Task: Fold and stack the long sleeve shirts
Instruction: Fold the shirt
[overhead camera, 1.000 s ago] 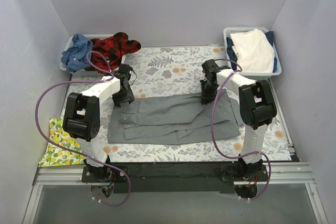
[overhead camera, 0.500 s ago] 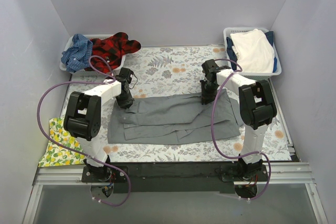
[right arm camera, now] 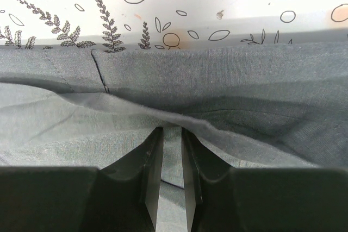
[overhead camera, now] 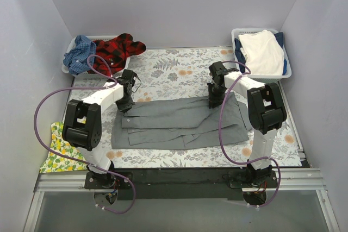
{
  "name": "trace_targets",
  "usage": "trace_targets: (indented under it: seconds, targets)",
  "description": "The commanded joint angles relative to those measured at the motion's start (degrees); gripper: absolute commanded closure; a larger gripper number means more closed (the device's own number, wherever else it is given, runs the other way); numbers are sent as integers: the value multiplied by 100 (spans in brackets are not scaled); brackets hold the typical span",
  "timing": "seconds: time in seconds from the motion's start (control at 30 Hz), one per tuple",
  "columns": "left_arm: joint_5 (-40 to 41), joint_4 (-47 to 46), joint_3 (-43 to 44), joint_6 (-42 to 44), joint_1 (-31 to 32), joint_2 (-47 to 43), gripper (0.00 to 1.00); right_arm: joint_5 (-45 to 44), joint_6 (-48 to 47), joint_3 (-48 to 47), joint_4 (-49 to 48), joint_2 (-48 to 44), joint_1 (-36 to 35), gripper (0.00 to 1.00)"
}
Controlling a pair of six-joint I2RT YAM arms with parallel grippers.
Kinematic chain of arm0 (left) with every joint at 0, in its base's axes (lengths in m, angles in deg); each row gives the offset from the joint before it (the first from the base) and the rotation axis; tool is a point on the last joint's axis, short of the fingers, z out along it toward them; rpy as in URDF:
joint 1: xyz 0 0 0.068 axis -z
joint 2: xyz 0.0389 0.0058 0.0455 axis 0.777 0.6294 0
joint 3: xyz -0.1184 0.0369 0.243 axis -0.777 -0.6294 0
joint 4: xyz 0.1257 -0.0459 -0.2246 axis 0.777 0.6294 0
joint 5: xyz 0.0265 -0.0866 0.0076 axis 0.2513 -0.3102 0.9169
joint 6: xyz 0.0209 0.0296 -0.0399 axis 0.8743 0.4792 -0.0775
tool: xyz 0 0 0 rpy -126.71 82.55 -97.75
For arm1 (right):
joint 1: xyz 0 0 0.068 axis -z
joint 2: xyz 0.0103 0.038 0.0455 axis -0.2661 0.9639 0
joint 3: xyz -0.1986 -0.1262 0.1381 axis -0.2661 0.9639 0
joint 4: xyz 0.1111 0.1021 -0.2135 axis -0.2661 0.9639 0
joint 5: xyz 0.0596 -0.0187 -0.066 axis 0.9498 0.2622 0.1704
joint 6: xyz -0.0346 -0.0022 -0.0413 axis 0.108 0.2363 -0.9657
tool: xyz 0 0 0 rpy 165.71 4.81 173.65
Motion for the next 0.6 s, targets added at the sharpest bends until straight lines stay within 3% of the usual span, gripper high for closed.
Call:
trace_targets:
  seconds: [0.0,0.03,0.07,0.2,0.33,0.57]
  targets:
    - [630,61,211,47,-15,-285,100,-296,-6,67,129,144,50,72]
    - [665,69,299,56,-7,-242,98,-313,-23,67,138,135,50,71]
    - [682,78,352,65,-15,-172,77,-313,-32,58,138,109,50,71]
    - [709,104,712,144,-7,-171,35,-401,-50,58,59,-294,50,68]
    - [709,210,976,205,-15,-285,28,-559,-6,6,41,-769,50,60]
    - [-1159,-553,1249,1213,378,-417,27,-761,152,181,68,-1577,58,51]
